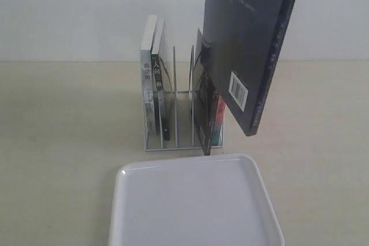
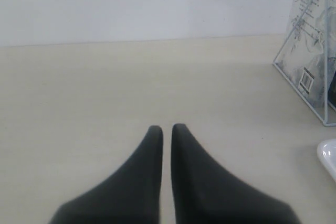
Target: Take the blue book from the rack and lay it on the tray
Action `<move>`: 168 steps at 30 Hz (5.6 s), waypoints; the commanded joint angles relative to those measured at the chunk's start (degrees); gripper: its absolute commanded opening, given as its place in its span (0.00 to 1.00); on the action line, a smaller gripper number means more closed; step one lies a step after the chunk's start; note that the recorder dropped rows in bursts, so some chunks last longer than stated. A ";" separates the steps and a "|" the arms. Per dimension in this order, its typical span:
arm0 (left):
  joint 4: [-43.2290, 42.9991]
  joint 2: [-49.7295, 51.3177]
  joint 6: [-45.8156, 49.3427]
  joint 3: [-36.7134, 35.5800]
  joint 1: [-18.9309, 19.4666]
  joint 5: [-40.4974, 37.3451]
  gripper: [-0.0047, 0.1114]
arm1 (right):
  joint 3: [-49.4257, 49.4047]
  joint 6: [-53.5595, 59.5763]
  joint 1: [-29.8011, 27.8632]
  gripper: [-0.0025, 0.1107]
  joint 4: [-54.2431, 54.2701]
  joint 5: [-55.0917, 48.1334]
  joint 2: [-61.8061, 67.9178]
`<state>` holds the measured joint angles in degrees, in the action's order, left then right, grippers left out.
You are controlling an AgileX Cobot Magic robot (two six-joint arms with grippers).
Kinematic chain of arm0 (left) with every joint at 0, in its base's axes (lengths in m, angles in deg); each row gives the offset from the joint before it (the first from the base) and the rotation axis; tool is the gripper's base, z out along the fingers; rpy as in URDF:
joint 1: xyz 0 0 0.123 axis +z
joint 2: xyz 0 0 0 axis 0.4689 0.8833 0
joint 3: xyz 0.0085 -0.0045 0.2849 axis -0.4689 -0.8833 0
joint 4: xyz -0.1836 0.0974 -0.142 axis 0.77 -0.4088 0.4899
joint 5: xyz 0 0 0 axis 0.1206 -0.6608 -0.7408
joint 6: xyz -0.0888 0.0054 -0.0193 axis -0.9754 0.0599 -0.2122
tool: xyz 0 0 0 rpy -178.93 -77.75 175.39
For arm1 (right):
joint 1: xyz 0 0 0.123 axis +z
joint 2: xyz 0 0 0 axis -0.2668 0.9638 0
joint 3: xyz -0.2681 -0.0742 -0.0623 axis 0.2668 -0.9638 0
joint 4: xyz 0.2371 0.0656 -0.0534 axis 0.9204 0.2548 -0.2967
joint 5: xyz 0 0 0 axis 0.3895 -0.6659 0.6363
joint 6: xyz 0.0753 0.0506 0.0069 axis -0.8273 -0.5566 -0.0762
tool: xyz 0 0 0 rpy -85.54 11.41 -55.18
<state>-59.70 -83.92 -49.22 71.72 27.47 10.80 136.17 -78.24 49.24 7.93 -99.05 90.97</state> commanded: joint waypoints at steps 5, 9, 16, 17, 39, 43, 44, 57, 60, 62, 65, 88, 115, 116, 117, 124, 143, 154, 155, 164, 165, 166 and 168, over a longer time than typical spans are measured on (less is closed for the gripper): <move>0.43 -0.22 0.21 -0.20 -0.06 0.18 0.08 | -12.84 -6.74 3.29 0.02 -6.81 1.12 -0.70; 0.43 -0.22 0.21 -0.20 -0.06 0.18 0.08 | -17.31 -8.85 3.29 0.02 -8.59 1.57 -0.70; 0.43 -0.22 0.21 -0.20 -0.06 0.18 0.08 | -26.28 -19.79 3.29 0.02 -13.43 7.90 -0.70; 0.43 -0.22 0.21 -0.20 -0.06 0.18 0.08 | -27.20 -20.96 3.29 0.02 -14.13 8.48 -0.70; 0.43 -0.22 0.21 -0.20 -0.06 0.18 0.08 | -44.33 -39.54 3.29 0.02 -26.38 16.73 -0.12; 0.43 -0.22 0.21 -0.20 -0.06 0.18 0.08 | -44.33 -39.44 3.29 0.02 -26.49 16.37 1.28; 0.43 -0.22 0.21 -0.20 -0.06 0.18 0.08 | -44.33 -39.57 3.29 0.02 -26.49 16.37 1.90; 0.43 -0.22 0.21 -0.20 -0.06 0.18 0.08 | -44.33 -42.60 3.29 0.02 -28.86 17.66 7.92; 0.43 -0.22 0.21 -0.20 -0.06 0.18 0.08 | -44.33 -42.75 3.29 0.02 -28.97 18.54 8.52; 0.43 -0.22 0.21 -0.20 -0.06 0.18 0.08 | -44.33 -42.79 3.29 0.02 -28.97 19.09 9.43; 0.43 -0.22 0.21 -0.20 -0.06 0.18 0.08 | -44.33 -43.30 3.29 0.02 -28.86 20.03 10.89; 0.43 -0.22 0.21 -0.20 -0.06 0.18 0.08 | -44.33 -47.13 3.29 0.34 -30.50 29.27 14.08; 0.43 -0.22 0.21 -0.20 -0.06 0.18 0.08 | -44.33 -53.17 3.29 0.34 -37.29 32.78 13.85; 0.43 -0.22 0.21 -0.20 -0.06 0.18 0.08 | -44.33 -53.17 3.29 0.34 -36.97 32.67 13.36; 0.43 -0.22 0.21 -0.20 -0.06 0.18 0.08 | -44.33 -53.17 3.29 0.34 -36.82 32.91 12.60; 0.43 -0.22 0.21 -0.20 -0.06 0.18 0.08 | -44.33 -41.41 3.29 0.34 -27.35 32.83 6.68; 0.43 -0.22 0.21 -0.20 -0.06 0.18 0.08 | -44.33 -7.08 3.29 0.34 3.83 20.04 -5.25; 0.43 -0.22 0.21 -0.20 -0.06 0.18 0.08 | -55.92 -5.92 3.29 0.02 8.34 21.96 -13.30; 0.43 -0.22 0.21 -0.20 -0.06 0.18 0.08 | -56.66 -6.33 3.29 0.02 8.34 22.91 -14.36; 0.43 -0.22 0.21 -0.20 -0.06 0.18 0.08 | -58.58 -7.22 3.29 0.02 10.01 22.18 -19.60; 0.43 -0.22 0.21 -0.20 -0.06 0.18 0.08 | -58.58 -7.22 3.29 0.02 10.01 22.18 -19.60; 0.43 -0.22 0.21 -0.20 -0.06 0.18 0.08 | -58.58 -7.22 3.29 0.02 10.01 22.18 -19.60; 0.43 -0.22 0.21 -0.20 -0.06 0.18 0.08 | -58.58 -7.22 3.29 0.02 10.01 22.32 -19.60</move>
<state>-59.70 -83.92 -49.22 71.72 27.47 10.80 77.90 -85.44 52.51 17.96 -76.74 71.77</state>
